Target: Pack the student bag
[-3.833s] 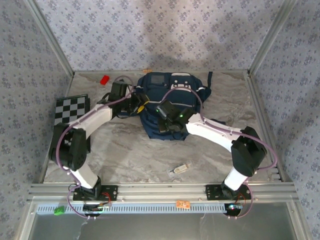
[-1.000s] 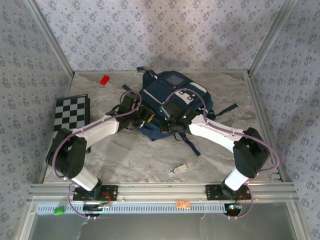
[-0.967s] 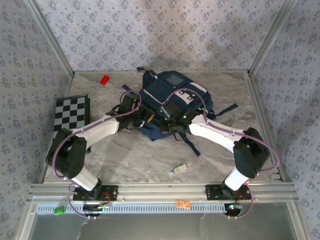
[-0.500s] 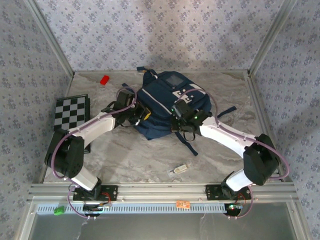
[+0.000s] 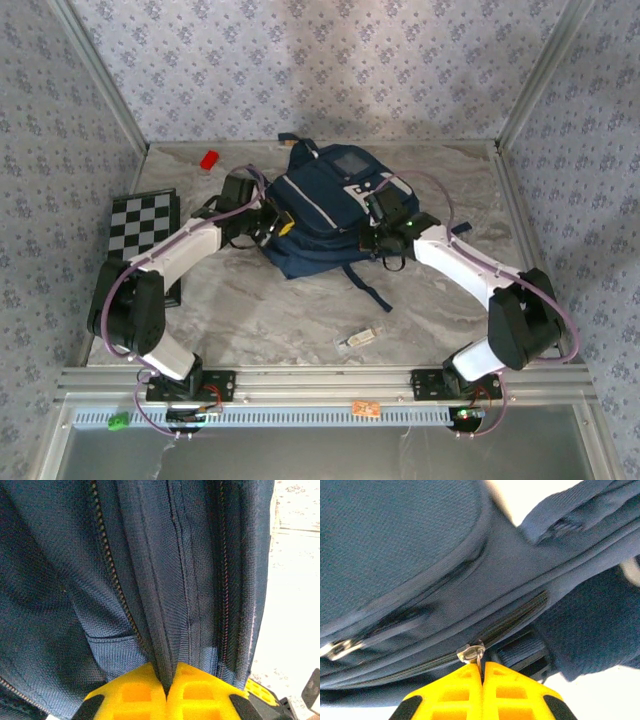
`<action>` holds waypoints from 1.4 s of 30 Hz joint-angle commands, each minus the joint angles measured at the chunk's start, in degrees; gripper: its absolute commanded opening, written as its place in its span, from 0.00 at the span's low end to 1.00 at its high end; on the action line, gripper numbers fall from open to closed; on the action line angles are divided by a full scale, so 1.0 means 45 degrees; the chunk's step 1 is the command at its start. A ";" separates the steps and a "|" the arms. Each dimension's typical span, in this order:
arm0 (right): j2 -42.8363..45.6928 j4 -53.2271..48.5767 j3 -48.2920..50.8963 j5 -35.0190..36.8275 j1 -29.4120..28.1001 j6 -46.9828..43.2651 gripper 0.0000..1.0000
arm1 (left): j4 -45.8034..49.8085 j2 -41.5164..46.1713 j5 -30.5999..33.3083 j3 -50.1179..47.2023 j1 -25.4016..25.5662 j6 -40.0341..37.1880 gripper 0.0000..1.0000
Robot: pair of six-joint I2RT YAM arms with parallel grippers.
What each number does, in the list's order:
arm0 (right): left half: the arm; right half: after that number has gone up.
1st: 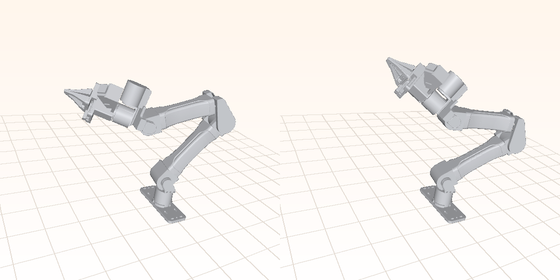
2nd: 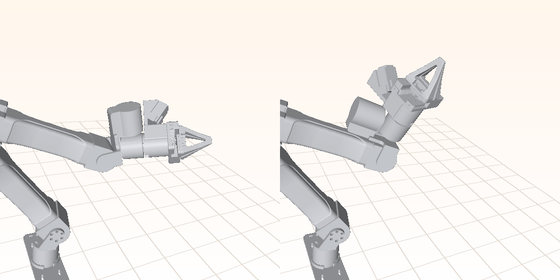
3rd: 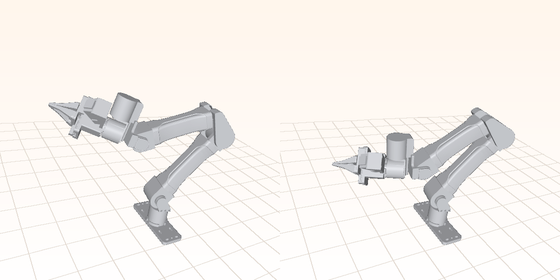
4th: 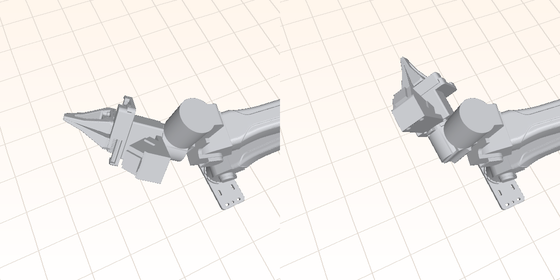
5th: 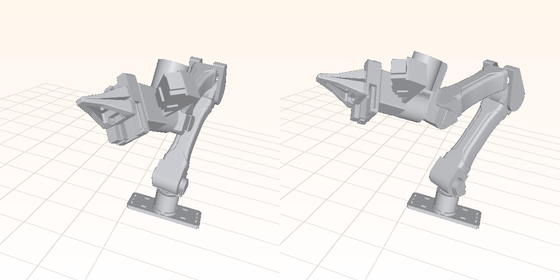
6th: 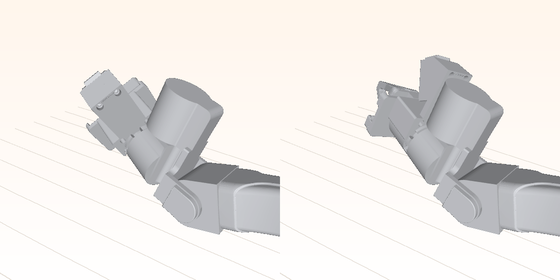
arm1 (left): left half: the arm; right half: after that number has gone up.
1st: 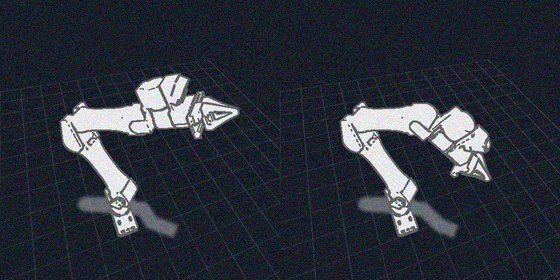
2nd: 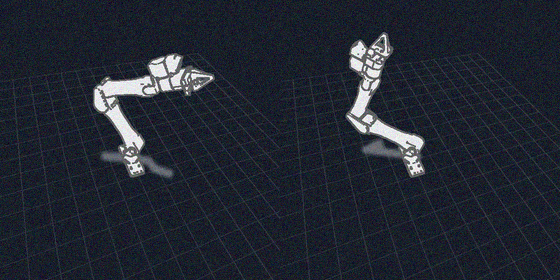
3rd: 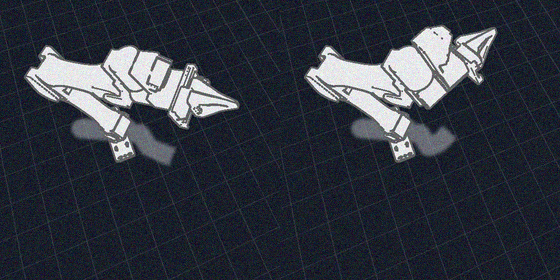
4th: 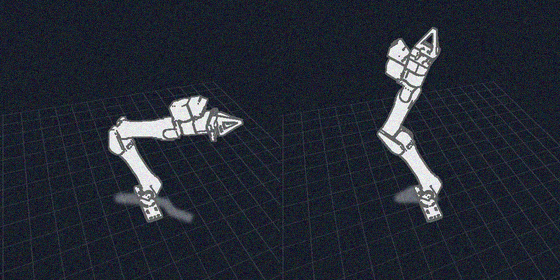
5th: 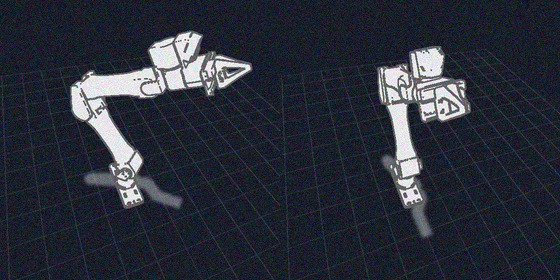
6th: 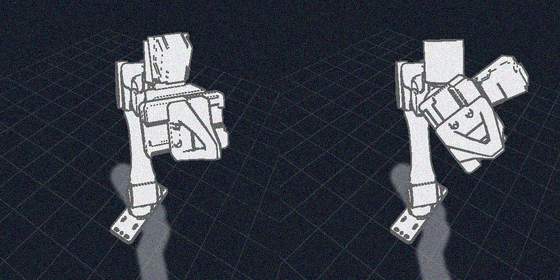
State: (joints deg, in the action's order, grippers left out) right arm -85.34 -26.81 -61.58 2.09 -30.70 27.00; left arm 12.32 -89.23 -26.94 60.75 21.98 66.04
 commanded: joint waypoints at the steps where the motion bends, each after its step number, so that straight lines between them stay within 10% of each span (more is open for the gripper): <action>1: -0.0272 -0.1141 0.0344 0.1040 0.0916 -0.0415 0.00 | 0.0179 0.0543 0.0843 -0.0005 -0.0911 -0.0621 0.00; 10: -0.0274 -0.0757 0.0097 0.0524 0.0293 -0.0439 0.00 | 0.0702 0.0368 0.0359 0.0515 -0.0997 -0.1871 0.07; 21: 0.1106 -0.0557 0.0543 -0.1234 -0.0015 0.0327 0.42 | 0.2369 0.1501 0.1579 0.0426 -0.0109 -0.2889 0.52; 29: 0.1495 -0.0495 0.0200 -0.3833 0.0414 0.0325 0.69 | 0.3709 0.2279 0.4849 0.0551 0.1965 -0.2831 0.72; 42: 0.0038 0.0524 -0.0345 -0.6341 0.2112 0.1207 0.73 | 0.4813 0.1279 0.9778 0.1995 0.5616 -0.1440 0.98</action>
State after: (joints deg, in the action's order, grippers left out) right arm -84.36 -26.89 -62.15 -21.78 -22.94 30.70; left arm 31.79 -82.11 10.07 66.72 45.76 57.58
